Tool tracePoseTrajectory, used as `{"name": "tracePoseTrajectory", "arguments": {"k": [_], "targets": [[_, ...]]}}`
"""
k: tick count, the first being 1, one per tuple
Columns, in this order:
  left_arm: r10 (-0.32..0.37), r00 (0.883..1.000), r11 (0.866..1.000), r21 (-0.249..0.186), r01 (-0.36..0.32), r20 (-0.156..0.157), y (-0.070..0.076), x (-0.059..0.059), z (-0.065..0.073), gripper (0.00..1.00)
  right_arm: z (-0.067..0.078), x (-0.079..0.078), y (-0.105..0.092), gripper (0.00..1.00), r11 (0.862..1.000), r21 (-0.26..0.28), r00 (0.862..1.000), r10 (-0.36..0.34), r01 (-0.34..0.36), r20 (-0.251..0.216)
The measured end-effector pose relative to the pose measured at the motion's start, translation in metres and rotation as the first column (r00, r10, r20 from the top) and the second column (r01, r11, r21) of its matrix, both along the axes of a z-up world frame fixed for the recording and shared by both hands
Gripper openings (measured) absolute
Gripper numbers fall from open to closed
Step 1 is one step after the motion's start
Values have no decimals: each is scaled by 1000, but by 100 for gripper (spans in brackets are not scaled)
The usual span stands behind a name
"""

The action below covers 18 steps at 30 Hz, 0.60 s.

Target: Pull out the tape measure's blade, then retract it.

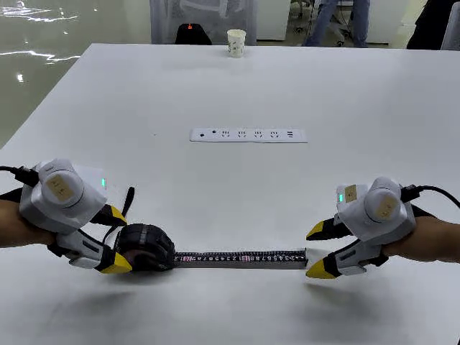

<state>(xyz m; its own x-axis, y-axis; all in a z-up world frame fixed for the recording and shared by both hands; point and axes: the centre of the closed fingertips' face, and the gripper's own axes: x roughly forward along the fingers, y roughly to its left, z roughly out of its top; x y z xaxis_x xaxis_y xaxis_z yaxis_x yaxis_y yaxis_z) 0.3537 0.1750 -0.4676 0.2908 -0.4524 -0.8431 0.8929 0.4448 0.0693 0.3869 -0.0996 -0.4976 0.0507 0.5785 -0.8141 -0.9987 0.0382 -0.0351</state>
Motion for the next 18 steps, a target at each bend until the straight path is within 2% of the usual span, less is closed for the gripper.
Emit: {"name": "tracePoseTrajectory", "arguments": {"k": [6, 13, 18], "targets": [[36, 999, 999, -26, -37, -13, 1, -8, 3, 57, 5, -2, -6, 44, 999, 16, 999, -40, 40, 8], [87, 996, 994, -61, -87, 4, 1, -12, 7, 64, 12, -6, -7, 50, 994, 60, 996, -90, 89, 10], [137, 990, 986, -100, -135, 13, -1, -16, 11, 68, 20, -10, -7, 53, 989, 87, 992, -123, 121, 14]]}}
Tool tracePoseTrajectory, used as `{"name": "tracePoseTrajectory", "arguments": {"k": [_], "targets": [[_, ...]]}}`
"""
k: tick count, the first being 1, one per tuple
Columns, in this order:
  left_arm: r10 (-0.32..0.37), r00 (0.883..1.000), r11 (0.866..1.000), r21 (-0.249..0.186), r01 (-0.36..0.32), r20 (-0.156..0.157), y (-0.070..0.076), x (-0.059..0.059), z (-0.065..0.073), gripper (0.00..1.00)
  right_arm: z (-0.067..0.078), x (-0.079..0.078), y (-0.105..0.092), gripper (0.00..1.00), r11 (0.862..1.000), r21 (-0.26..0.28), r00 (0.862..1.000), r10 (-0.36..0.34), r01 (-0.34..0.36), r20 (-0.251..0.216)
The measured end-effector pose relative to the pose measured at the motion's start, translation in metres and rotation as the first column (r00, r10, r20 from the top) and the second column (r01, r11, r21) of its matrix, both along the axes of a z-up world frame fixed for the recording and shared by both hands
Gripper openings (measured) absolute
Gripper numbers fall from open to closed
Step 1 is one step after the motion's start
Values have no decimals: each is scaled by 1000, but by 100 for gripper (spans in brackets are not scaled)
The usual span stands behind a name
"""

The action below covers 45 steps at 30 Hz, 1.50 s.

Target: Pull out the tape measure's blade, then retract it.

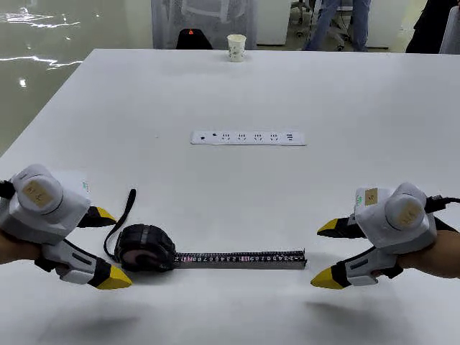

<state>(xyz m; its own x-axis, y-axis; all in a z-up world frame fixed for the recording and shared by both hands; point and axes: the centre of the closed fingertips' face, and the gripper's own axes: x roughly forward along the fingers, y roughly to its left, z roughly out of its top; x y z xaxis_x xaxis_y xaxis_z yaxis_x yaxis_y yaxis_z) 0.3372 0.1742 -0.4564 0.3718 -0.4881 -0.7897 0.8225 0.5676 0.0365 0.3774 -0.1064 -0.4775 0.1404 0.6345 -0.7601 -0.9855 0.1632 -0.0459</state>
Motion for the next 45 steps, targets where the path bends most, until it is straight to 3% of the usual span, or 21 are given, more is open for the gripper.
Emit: {"name": "tracePoseTrajectory", "arguments": {"k": [14, 25, 36, 45], "targets": [[104, 994, 991, -84, -101, 38, -5, -16, 9, 76, 10, -17, 2, 66, 995, 63, 997, -73, 73, -6], [193, 979, 973, -140, -182, 64, -7, -29, 14, 79, 15, -33, 6, 74, 985, 109, 991, -136, 136, -11], [286, 954, 945, -192, -265, 89, -10, -44, 16, 84, 16, -49, 8, 80, 965, 151, 977, -210, 213, -37], [349, 932, 918, -239, -318, 101, -16, -50, 21, 88, 22, -56, 13, 85, 947, 185, 965, -258, 262, -46]]}}
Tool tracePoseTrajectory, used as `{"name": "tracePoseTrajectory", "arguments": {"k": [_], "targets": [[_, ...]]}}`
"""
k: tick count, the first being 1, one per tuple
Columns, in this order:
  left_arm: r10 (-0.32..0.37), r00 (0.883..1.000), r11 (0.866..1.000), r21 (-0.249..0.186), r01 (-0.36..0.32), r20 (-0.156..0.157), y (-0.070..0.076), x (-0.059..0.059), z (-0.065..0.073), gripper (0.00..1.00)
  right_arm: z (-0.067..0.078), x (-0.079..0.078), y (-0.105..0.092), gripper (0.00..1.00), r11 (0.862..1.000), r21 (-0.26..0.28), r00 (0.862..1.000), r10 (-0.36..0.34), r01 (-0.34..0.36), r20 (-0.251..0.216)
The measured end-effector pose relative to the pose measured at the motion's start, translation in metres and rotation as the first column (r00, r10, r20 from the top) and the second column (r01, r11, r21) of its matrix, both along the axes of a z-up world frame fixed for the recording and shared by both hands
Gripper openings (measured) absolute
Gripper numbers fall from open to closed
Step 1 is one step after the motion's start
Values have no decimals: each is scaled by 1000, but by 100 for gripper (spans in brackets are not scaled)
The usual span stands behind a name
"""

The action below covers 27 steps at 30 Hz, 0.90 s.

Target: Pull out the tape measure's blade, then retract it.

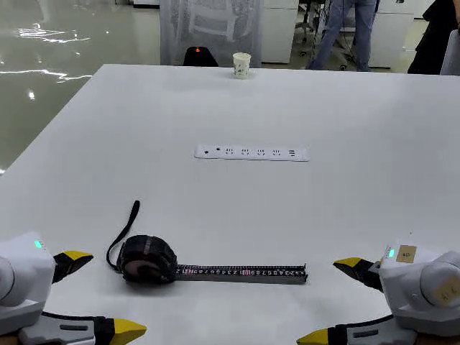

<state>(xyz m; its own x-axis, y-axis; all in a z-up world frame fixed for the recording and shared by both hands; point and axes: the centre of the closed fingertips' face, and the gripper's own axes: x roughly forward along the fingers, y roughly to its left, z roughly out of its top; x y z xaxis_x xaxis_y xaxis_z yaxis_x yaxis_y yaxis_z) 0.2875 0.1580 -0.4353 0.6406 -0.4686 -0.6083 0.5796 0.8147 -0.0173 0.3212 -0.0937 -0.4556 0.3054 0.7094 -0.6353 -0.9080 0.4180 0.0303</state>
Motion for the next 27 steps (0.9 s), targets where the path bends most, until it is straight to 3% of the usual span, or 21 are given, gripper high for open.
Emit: {"name": "tracePoseTrajectory", "arguments": {"k": [5, 27], "targets": [[23, 999, 1000, -22, -23, 23, -8, -3, 4, 89, 4, -5, 4, 88, 1000, 18, 1000, -23, 23, 6], [120, 992, 991, -72, -117, 37, -20, -26, 8, 97, 19, -24, 11, 97, 990, 67, 992, -126, 125, 19]]}}
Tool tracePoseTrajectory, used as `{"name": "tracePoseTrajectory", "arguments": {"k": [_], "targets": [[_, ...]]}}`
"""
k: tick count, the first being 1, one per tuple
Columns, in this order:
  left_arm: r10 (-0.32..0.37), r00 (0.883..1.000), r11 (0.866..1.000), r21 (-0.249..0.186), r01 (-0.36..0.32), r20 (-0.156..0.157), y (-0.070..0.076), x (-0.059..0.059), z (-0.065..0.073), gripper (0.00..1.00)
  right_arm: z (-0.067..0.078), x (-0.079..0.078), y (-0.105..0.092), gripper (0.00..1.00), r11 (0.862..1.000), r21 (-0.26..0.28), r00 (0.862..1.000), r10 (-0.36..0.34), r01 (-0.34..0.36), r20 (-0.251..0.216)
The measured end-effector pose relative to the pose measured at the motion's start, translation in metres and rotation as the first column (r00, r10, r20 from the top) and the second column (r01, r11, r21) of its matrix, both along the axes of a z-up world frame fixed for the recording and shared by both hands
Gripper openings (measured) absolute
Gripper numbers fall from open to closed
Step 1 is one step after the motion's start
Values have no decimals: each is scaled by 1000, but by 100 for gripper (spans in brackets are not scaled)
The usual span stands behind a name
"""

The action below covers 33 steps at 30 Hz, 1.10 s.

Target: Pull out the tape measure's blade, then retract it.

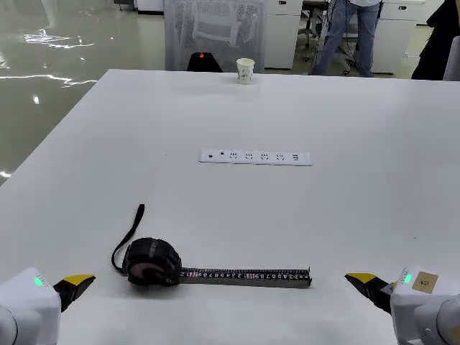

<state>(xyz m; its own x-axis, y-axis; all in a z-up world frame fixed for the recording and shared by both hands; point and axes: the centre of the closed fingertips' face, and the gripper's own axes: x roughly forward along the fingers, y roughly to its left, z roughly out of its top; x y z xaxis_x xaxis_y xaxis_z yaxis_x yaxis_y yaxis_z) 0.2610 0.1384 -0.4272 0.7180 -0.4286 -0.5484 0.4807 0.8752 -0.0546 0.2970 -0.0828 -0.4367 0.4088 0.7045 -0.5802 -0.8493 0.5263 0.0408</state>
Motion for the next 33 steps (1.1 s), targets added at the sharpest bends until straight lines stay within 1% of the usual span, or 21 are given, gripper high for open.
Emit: {"name": "tracePoseTrajectory", "arguments": {"k": [1, 5, 7, 8, 10, 13, 16, 18, 22, 25, 29, 33], "targets": [[0, 1000, 1000, 0, 0, 5, -1, -1, 1, 98, 1, -1, 0, 97, 1000, 3, 1000, -5, 5, 1], [15, 1000, 1000, 5, -15, 5, -3, -6, -1, 98, 2, -7, 2, 98, 1000, 9, 1000, -17, 17, -1], [36, 999, 999, -5, -36, 5, -3, -8, 0, 98, 3, -10, 2, 99, 1000, 13, 1000, -27, 27, -4], [46, 999, 999, -8, -46, 12, -4, -9, 1, 99, 3, -11, 2, 99, 999, 16, 999, -36, 36, -4], [48, 999, 999, -5, -48, 14, -5, -11, 1, 99, 5, -12, 3, 99, 998, 25, 999, -52, 52, 1], [69, 997, 998, -13, -68, 19, -5, -12, 2, 99, 7, -15, 4, 99, 996, 45, 997, -73, 73, -5], [91, 995, 996, -11, -91, 30, -4, -12, 5, 99, 6, -19, 6, 99, 996, 40, 997, -82, 83, -5], [104, 994, 994, -20, -103, 35, -4, -12, 7, 99, 8, -20, 6, 99, 995, 43, 996, -94, 94, -1], [124, 992, 992, -27, -123, 37, -6, -14, 7, 99, 9, -23, 7, 99, 992, 54, 994, -112, 112, -2], [143, 989, 989, -35, -142, 31, -7, -16, 6, 99, 9, -26, 9, 99, 991, 56, 992, -122, 123, -5], [173, 984, 985, -35, -172, 39, -6, -17, 8, 99, 9, -29, 12, 99, 988, 59, 989, -146, 146, -6], [205, 978, 977, -58, -203, 27, -7, -18, 8, 99, 9, -33, 15, 99, 984, 59, 986, -166, 166, -2]]}}
